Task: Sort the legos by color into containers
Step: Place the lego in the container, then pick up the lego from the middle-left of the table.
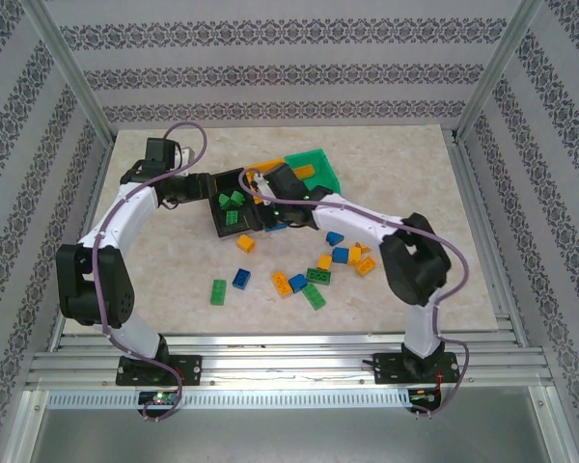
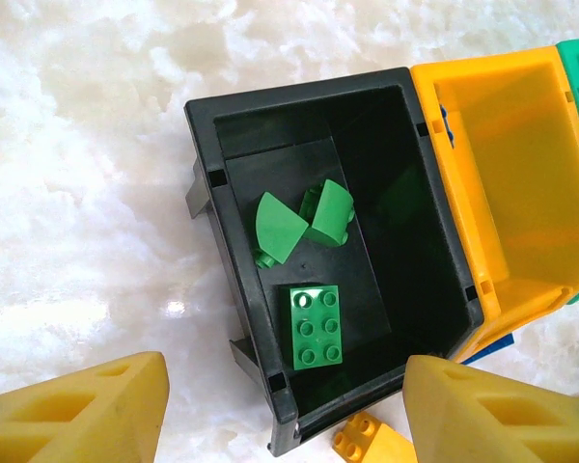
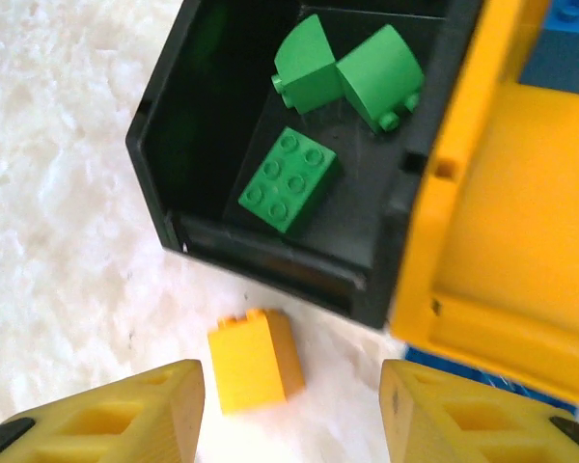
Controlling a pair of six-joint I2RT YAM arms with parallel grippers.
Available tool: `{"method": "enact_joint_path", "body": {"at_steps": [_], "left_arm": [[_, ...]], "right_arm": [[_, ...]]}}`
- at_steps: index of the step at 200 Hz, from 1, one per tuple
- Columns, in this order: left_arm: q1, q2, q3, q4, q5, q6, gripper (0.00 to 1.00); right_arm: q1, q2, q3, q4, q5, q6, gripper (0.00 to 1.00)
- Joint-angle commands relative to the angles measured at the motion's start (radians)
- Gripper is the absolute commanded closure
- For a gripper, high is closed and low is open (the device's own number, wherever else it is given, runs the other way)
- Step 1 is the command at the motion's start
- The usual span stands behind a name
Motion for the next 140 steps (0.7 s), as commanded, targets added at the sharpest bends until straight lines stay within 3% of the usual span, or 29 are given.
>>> {"method": "enact_joint_path", "body": {"at_steps": [1, 62, 107, 140], "left_arm": [[0.015, -0.025, -0.011, 0.029, -0.006, 0.021, 0.35], [-0.009, -0.012, 0.028, -0.116, 0.035, 0.022, 0.36], [-0.115, -0.100, -0.067, -0.279, 0.010, -0.041, 0.37], [-0.230, -0.260, -0.252, -0.373, -0.069, -0.152, 0.38]], "right_arm": [[-0.019, -0.125, -0.114, 0.059, 0.012, -0.066, 0.48], [-0.067, -0.365, -0.508, 0.227, 0.050, -0.133, 0.48], [-0.081, -0.456, -0.730, 0.449, 0.122, -0.099, 0.47], [-0.102, -0.457, -0.766, 0.493, 0.131, -0.078, 0.47]]}}
